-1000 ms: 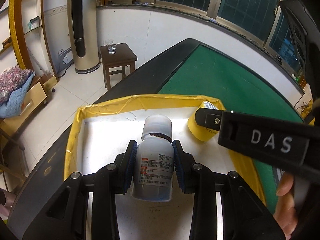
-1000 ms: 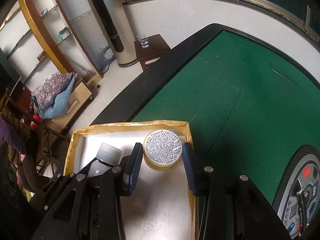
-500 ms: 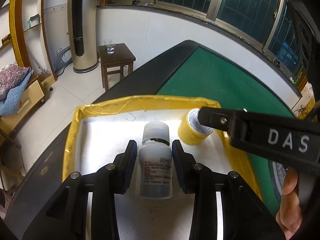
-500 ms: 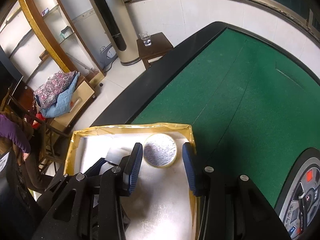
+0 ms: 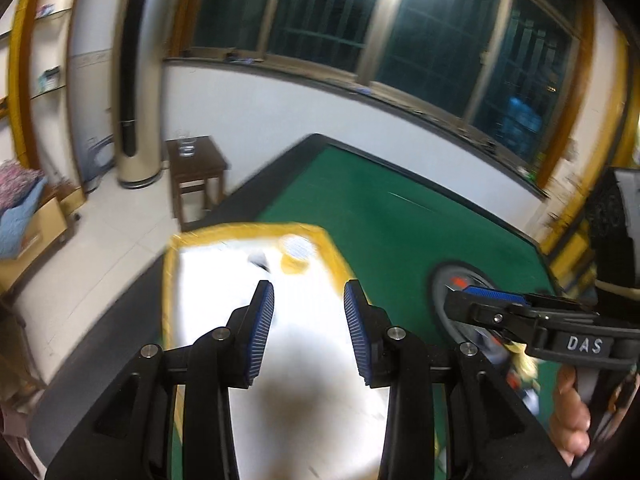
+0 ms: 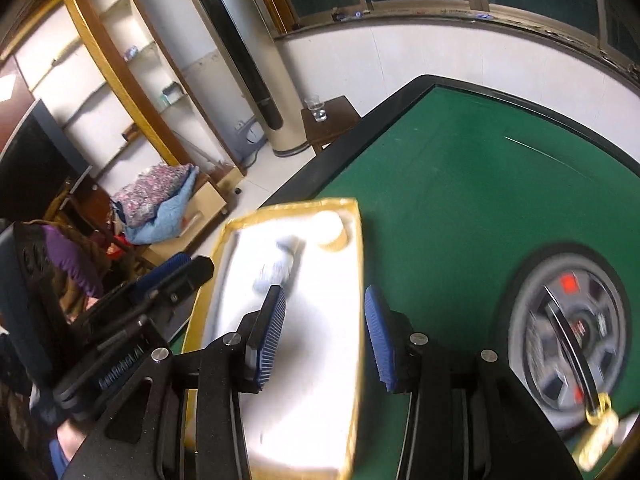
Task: Organize rigid objects
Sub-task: 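Lower the tin and the bottle into the tray and open both grippers, then grasp the black yellow-capped marker with the right gripper while the left gripper returns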
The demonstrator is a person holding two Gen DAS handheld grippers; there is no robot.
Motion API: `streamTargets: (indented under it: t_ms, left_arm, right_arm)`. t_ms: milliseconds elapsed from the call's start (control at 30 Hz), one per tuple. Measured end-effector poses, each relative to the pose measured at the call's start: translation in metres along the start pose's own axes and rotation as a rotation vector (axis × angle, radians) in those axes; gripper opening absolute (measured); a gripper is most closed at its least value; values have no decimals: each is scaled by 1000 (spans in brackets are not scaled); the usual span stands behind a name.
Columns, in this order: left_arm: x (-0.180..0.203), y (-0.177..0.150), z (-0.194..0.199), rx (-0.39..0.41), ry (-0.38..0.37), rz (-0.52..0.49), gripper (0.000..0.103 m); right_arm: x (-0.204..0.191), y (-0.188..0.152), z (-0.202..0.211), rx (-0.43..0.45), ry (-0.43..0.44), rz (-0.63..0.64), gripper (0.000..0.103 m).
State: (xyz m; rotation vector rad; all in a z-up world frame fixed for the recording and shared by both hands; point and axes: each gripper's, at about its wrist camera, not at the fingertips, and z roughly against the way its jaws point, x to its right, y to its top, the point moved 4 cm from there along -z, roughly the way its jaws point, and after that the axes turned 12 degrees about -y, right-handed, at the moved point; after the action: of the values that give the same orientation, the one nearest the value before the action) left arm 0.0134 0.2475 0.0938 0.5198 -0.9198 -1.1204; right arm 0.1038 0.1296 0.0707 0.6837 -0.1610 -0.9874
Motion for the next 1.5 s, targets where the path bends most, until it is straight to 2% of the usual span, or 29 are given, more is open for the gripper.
streamTargets:
  t_ms: [133, 200, 233, 333, 467, 567, 633, 700, 767, 833, 933, 1033, 1200, 1300, 1333, 1400, 1467, 1500]
  left_arm:
    - [45, -29, 25, 9, -97, -54, 34]
    - [74, -45, 40, 2, -196, -84, 34]
    - [93, -55, 52, -2, -284, -100, 34]
    - [141, -70, 84, -2, -480, -145, 34]
    - [200, -67, 116, -41, -782, -137, 34]
    - [237, -56, 139, -24, -952, -99, 34]
    - [260, -49, 149, -73, -1112, -59, 40]
    - [281, -43, 159, -105, -1226, -31, 42]
    - [291, -35, 164, -117, -1310, -6, 43]
    - [300, -30, 169, -132, -1413, 27, 52]
    - [307, -32, 177, -168, -1508, 45, 53]
    - [307, -39, 182, -157, -1450, 30, 53]
    - [300, -50, 180, -176, -1434, 85, 53]
    - [282, -59, 173, -166, -1366, 93, 53]
    - [271, -62, 166, -148, -1302, 94, 58]
    - [249, -71, 151, -121, -1091, 16, 63]
    - [224, -85, 125, -89, -797, -75, 63]
    - [217, -92, 114, -100, -691, -109, 63]
  right_arm:
    - [30, -43, 41, 11, 55, -21, 37]
    - [42, -64, 58, 22, 80, -25, 37]
    - [47, -79, 67, 34, 80, -29, 38]
    - [68, -107, 85, 76, 45, -26, 38]
    - [102, -141, 102, 164, -44, -64, 38]
    - [123, -148, 108, 222, -70, -97, 38]
    - [136, -148, 111, 227, -51, -132, 38]
    - [144, -146, 111, 239, -28, -149, 38]
    - [150, -152, 117, 245, -39, -145, 38]
    - [154, -156, 120, 247, -27, -144, 38]
    - [155, -159, 120, 236, -6, -147, 38]
    - [157, -167, 121, 231, 1, -150, 38]
    - [155, -169, 126, 256, -21, -144, 38]
    - [161, -169, 125, 250, -52, -135, 38]
    - [165, -170, 123, 238, -64, -131, 38]
    - [177, -171, 117, 209, -72, -149, 41]
    - [189, -175, 107, 166, -73, -170, 44]
    - [195, -177, 100, 138, -72, -180, 44]
